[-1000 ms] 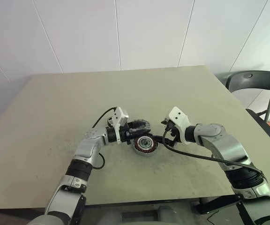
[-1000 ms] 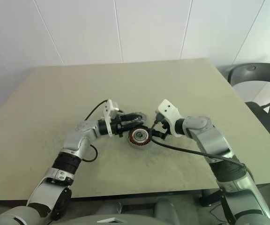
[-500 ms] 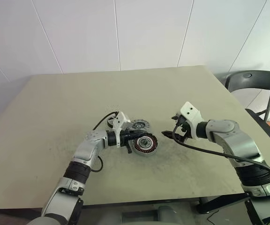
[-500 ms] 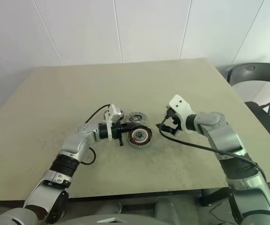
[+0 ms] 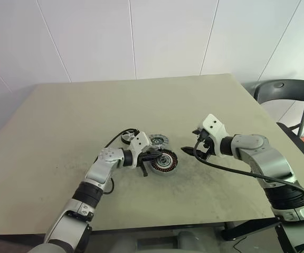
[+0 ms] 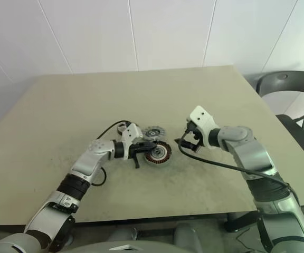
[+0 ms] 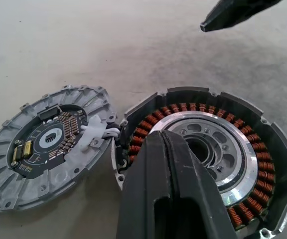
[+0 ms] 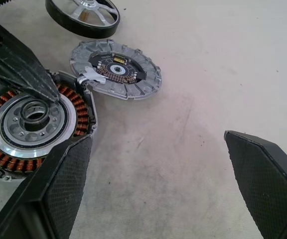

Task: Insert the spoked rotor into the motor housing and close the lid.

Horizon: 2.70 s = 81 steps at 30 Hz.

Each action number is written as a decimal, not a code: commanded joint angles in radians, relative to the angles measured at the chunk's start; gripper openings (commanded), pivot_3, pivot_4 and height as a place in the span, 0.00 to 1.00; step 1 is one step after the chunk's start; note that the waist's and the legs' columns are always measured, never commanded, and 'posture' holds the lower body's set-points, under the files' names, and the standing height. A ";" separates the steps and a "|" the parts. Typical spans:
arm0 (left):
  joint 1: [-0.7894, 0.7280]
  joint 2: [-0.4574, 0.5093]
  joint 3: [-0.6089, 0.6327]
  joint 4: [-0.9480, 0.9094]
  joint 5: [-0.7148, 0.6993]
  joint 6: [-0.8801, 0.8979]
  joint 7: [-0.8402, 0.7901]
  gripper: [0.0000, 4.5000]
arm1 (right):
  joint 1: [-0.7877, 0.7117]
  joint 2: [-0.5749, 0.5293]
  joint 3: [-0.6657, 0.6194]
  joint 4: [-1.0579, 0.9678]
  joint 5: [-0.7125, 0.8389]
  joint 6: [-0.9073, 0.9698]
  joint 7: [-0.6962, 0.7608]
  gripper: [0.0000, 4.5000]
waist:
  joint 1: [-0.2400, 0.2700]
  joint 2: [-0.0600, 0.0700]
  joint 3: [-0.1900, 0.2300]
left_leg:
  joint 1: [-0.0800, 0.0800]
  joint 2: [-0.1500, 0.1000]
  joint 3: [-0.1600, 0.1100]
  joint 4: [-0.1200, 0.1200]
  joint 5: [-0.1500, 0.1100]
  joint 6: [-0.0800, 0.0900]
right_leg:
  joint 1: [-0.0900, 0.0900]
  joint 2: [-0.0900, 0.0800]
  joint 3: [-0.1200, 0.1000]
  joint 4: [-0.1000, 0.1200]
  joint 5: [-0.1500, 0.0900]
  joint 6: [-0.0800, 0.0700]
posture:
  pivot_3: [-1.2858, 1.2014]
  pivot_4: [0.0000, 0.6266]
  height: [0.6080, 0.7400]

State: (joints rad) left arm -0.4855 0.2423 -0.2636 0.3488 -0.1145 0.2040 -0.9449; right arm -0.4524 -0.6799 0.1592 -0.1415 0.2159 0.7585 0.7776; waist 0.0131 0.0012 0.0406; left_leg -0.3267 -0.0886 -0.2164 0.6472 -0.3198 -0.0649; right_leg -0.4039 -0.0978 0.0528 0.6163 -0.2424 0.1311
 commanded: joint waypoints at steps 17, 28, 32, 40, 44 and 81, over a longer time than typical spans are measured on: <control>0.012 0.006 0.015 -0.091 -0.058 0.062 -0.048 0.00 | -0.026 0.000 -0.023 -0.013 0.000 -0.020 -0.001 1.00 | 0.000 0.000 0.000 | 0.000 0.000 0.000 0.000 0.000 0.000 | 0.000 0.000 0.000 0.000 0.000 0.000 | 0.52 0.00 1.00; 0.029 0.023 -0.008 -0.100 -0.051 0.143 -0.037 0.00 | -0.023 0.009 -0.019 -0.019 -0.002 -0.020 -0.010 1.00 | 0.000 0.000 0.000 | 0.000 0.000 0.000 0.000 0.000 0.000 | 0.000 0.000 0.000 0.000 0.000 0.000 | 0.52 0.00 1.00; 0.031 0.025 -0.015 -0.110 -0.055 0.173 -0.042 0.00 | -0.021 0.010 -0.020 -0.022 -0.002 -0.018 -0.013 1.00 | 0.000 0.000 0.000 | 0.001 0.000 0.000 0.001 0.000 0.000 | 0.001 0.000 0.000 0.001 0.000 0.000 | 0.52 0.00 1.00; 0.023 -0.022 0.019 -0.097 -0.061 0.087 0.005 0.00 | -0.024 0.013 -0.018 -0.017 -0.005 -0.019 -0.018 1.00 | 0.000 0.000 0.000 | 0.003 0.000 0.000 0.001 0.000 0.000 | 0.003 0.000 0.000 0.001 0.000 0.000 | 0.52 0.00 1.00; 0.035 -0.036 0.021 -0.139 -0.141 0.161 -0.070 0.00 | -0.023 0.017 -0.016 -0.017 -0.006 -0.020 -0.022 1.00 | 0.000 0.000 0.000 | 0.003 0.000 0.000 0.001 0.000 0.000 | 0.003 0.000 0.000 0.000 0.000 0.000 | 0.52 0.00 1.00; -0.002 -0.043 -0.016 -0.029 -0.038 0.221 0.076 0.00 | -0.009 0.036 -0.011 -0.032 -0.010 -0.012 -0.053 1.00 | 0.001 0.000 0.000 | 0.006 0.000 0.000 0.002 0.000 0.000 | 0.008 0.000 0.000 -0.002 0.002 0.001 | 0.52 0.00 1.00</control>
State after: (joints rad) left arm -0.4838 0.2037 -0.2632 0.2954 -0.1838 0.4320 -0.8981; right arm -0.4500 -0.6490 0.1596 -0.1415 0.2087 0.7550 0.7318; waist 0.0138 0.0015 0.0401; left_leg -0.3203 -0.0884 -0.2159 0.6489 -0.3194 -0.0650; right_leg -0.3962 -0.0976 0.0528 0.6146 -0.2402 0.1318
